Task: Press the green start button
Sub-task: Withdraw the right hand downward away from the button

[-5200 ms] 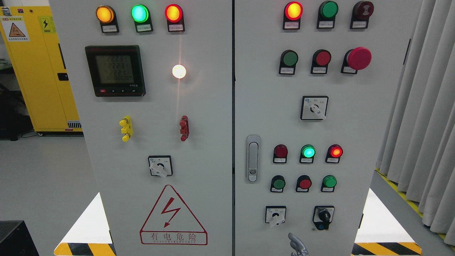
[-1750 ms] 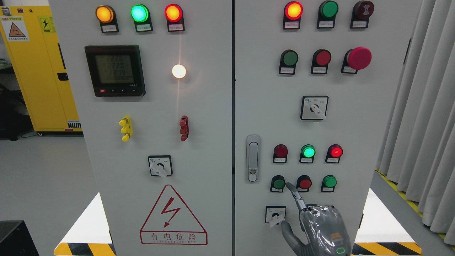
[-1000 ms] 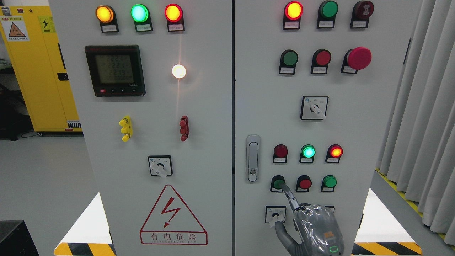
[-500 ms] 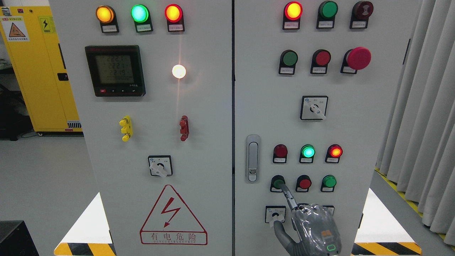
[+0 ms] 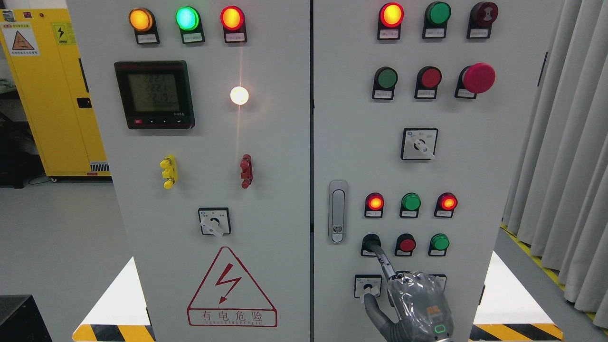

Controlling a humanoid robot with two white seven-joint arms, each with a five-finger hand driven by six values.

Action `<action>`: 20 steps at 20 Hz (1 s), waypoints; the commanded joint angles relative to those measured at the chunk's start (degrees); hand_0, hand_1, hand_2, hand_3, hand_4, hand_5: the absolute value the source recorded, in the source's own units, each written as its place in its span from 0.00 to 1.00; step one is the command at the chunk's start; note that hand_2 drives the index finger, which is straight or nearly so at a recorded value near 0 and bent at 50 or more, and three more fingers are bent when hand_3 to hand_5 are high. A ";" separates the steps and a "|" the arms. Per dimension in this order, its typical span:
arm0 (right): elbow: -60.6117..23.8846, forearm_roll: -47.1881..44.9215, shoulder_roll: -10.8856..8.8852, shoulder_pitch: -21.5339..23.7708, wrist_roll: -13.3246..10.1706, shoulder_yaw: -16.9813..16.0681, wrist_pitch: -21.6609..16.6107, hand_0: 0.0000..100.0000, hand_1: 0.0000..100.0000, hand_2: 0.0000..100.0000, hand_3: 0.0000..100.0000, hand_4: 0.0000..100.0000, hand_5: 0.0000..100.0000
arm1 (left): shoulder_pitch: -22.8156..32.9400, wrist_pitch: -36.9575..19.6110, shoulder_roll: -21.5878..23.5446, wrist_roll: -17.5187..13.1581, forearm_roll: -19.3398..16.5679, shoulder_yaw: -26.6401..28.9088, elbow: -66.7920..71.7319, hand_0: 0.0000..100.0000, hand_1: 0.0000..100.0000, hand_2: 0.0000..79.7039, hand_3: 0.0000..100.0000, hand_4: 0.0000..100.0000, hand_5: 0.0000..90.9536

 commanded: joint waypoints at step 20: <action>-10.26 -44.66 -0.20 6.50 -0.79 5.04 -2.61 0.53 0.65 0.07 0.90 0.91 0.87 | -0.01 -0.04 0.00 0.02 0.00 0.00 0.00 0.12 0.56 0.00 0.00 0.00 0.00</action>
